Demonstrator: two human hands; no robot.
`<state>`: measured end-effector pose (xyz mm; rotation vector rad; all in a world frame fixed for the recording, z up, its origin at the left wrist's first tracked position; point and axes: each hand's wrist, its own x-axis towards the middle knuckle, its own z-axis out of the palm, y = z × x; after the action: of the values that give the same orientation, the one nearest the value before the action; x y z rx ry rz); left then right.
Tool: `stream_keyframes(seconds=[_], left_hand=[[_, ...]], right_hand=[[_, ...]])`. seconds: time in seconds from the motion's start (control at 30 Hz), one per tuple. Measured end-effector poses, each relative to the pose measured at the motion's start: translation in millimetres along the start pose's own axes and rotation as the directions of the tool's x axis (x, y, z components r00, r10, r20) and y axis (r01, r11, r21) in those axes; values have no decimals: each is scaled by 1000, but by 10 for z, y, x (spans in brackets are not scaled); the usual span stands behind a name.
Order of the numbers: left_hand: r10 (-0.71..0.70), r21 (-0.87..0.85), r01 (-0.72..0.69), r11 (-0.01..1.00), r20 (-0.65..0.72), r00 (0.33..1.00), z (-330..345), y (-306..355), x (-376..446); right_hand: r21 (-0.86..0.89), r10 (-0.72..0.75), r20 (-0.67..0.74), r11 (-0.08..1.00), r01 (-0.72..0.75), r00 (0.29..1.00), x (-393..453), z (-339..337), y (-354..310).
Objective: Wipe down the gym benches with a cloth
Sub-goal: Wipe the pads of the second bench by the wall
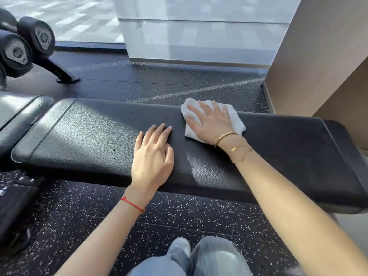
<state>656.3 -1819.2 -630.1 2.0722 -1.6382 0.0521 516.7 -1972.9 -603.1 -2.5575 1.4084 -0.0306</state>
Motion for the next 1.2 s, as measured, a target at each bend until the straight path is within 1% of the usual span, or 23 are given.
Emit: stream_keyframes(seconds=[0.07, 0.17, 0.2, 0.27, 0.33, 0.4, 0.47, 0.5, 0.57, 0.63, 0.7, 0.73, 0.77, 0.83, 0.9, 0.97, 1.0, 1.07, 1.13, 1.2], left_hand=[[12, -28, -13, 1000, -8, 1000, -9, -9, 15], [-8, -144, -2, 990, -69, 998, -80, -55, 21], [-9, -155, -6, 988, -97, 995, -112, -78, 13], [18, -113, -31, 993, -120, 993, -160, -121, -10], [40, -74, -48, 996, -102, 994, -168, -156, -36], [54, -21, -56, 998, -90, 994, -157, -189, -57], [66, 17, -64, 998, -96, 993, -150, -229, -69], [65, 27, -63, 998, -98, 993, -148, -251, -68], [52, 32, -49, 998, -96, 994, -144, -278, -77], [48, 32, -45, 998, -94, 994, -133, -290, -84], [46, 30, -43, 999, -100, 994, -127, -287, -99], [47, 28, -45, 999, -103, 994, -123, -285, -105], [49, 25, -46, 999, -107, 993, -120, -283, -111], [43, 22, -40, 999, -116, 992, -110, -274, -116], [23, 13, -22, 1000, -125, 992, -97, -252, -114], [9, 7, -8, 1000, -134, 991, -87, -235, -106], [9, 6, -8, 1000, -136, 991, -84, -234, -101], [16, 9, -15, 1000, -137, 990, -79, -247, -96], [22, 11, -21, 1000, -138, 990, -84, -263, -100], [30, 15, -28, 999, -134, 991, -93, -269, -110]], right_hand=[[-21, -58, 0, 998, 58, 998, -204, 65, -195], [-42, -162, -33, 986, 160, 986, -761, 132, -363], [-52, -189, -44, 981, 186, 981, -942, 147, -369], [-68, -203, -45, 977, 200, 978, -1203, 153, -293], [-68, -148, -35, 987, 146, 988, -1251, 123, -92], [-53, -48, -35, 998, 46, 998, -1107, 63, 67], [-12, 35, -42, 999, -36, 999, -854, 51, 52], [-6, 41, -40, 999, -41, 998, -750, 68, -35], [-28, -25, -46, 999, 24, 999, -710, 133, -264], [-33, -123, -62, 992, 121, 990, -891, 187, -405], [-45, -190, -102, 982, 186, 977, -1152, 210, -332], [-54, -197, -119, 980, 192, 973, -1263, 209, -254], [-57, -183, -122, 982, 178, 975, -1318, 195, -154], [-44, -99, -102, 994, 95, 990, -1225, 145, 47], [-14, 4, -73, 1000, -5, 997, -919, 77, 151], [4, 49, -58, 999, -48, 997, -539, 24, 96], [1, 42, -47, 999, -42, 998, -394, 30, 3], [-21, -30, -29, 999, 29, 999, -314, 72, -266], [-37, -131, -46, 991, 130, 990, -513, 130, -472], [-6, -198, -75, 980, 198, 977, -807, 172, -446]])
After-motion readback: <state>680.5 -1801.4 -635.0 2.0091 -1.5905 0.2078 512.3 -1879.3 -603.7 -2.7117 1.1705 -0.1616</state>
